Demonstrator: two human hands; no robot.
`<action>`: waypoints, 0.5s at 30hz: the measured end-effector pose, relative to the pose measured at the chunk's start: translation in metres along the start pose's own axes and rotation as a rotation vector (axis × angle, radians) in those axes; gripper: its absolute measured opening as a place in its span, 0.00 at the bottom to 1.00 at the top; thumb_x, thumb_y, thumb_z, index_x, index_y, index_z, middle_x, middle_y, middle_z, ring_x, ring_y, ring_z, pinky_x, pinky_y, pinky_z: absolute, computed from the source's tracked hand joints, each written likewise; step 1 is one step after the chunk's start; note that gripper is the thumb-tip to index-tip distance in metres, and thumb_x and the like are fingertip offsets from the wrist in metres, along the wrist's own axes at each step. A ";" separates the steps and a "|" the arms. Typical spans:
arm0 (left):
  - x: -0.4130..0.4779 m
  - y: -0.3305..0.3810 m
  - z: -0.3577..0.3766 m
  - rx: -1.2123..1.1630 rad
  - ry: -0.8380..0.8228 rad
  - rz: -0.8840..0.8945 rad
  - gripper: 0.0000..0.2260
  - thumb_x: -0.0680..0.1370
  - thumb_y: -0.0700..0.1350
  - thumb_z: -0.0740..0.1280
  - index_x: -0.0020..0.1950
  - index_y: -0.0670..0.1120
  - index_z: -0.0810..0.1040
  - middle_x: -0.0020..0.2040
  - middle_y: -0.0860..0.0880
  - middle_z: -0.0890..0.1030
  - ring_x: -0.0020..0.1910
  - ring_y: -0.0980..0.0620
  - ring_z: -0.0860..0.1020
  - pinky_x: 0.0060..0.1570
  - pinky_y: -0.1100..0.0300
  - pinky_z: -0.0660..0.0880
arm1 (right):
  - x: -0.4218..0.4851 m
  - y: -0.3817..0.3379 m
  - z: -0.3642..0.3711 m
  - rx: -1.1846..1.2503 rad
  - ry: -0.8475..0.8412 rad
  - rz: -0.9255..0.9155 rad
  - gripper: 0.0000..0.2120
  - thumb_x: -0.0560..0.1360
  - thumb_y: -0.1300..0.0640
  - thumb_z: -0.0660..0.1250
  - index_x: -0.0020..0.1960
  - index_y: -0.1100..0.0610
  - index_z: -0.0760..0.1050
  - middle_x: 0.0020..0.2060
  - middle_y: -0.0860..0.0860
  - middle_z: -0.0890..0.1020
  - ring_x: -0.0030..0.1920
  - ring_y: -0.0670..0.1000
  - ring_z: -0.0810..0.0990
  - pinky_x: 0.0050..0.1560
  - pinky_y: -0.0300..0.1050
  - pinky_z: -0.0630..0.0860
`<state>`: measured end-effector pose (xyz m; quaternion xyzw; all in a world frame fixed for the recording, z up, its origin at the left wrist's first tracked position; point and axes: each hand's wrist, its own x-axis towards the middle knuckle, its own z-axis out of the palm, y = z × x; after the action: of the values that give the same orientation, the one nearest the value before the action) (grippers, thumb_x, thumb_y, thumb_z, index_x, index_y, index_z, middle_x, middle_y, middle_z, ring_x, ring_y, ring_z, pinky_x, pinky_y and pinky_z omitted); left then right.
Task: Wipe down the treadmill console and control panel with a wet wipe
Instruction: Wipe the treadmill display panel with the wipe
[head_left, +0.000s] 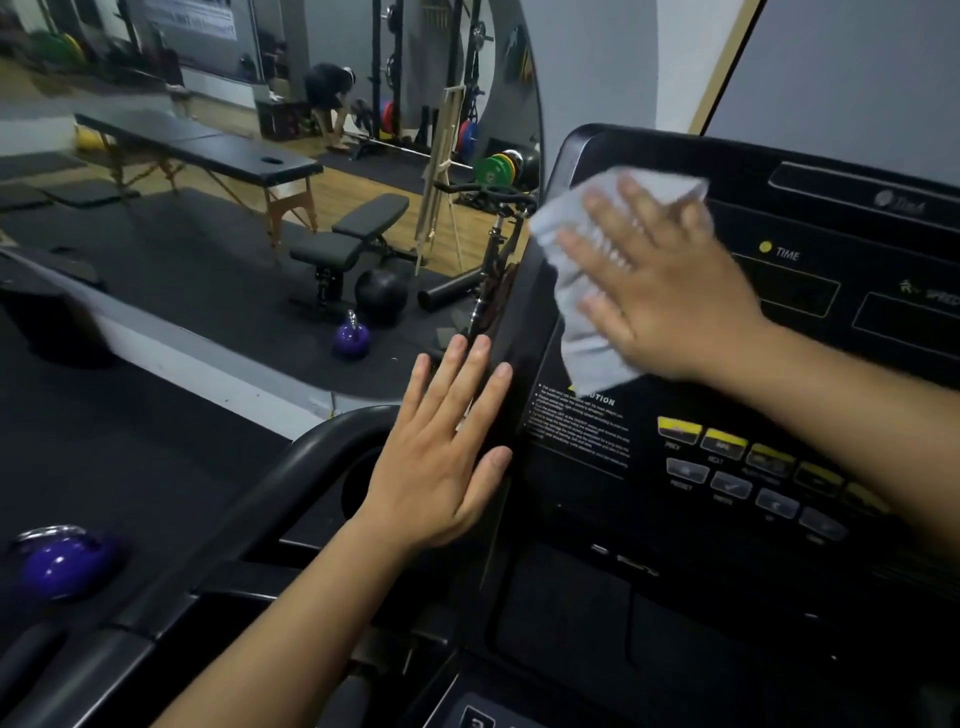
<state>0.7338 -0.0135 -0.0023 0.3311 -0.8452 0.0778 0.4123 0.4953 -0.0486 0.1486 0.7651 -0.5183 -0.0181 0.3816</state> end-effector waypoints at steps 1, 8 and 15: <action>-0.004 0.000 0.000 -0.005 -0.007 -0.016 0.27 0.83 0.52 0.52 0.78 0.39 0.59 0.80 0.38 0.57 0.80 0.39 0.53 0.75 0.35 0.52 | 0.010 0.009 -0.006 0.001 0.009 0.084 0.29 0.81 0.40 0.43 0.80 0.47 0.45 0.80 0.55 0.47 0.79 0.59 0.44 0.74 0.63 0.38; -0.006 0.010 0.002 -0.010 -0.028 0.012 0.27 0.84 0.53 0.49 0.78 0.38 0.61 0.79 0.38 0.57 0.80 0.40 0.53 0.76 0.37 0.51 | -0.035 -0.088 0.019 0.060 0.080 -0.165 0.29 0.77 0.47 0.56 0.76 0.55 0.63 0.77 0.61 0.60 0.77 0.65 0.53 0.73 0.67 0.46; -0.006 0.012 -0.001 0.006 -0.048 0.048 0.26 0.84 0.52 0.51 0.78 0.39 0.62 0.79 0.38 0.58 0.80 0.40 0.53 0.76 0.38 0.51 | -0.011 -0.017 0.008 0.002 0.031 -0.215 0.25 0.81 0.44 0.50 0.75 0.49 0.63 0.77 0.59 0.61 0.76 0.64 0.60 0.71 0.69 0.46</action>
<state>0.7297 -0.0014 -0.0045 0.3136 -0.8623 0.0824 0.3890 0.5002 -0.0410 0.1289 0.8169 -0.4273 -0.0466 0.3845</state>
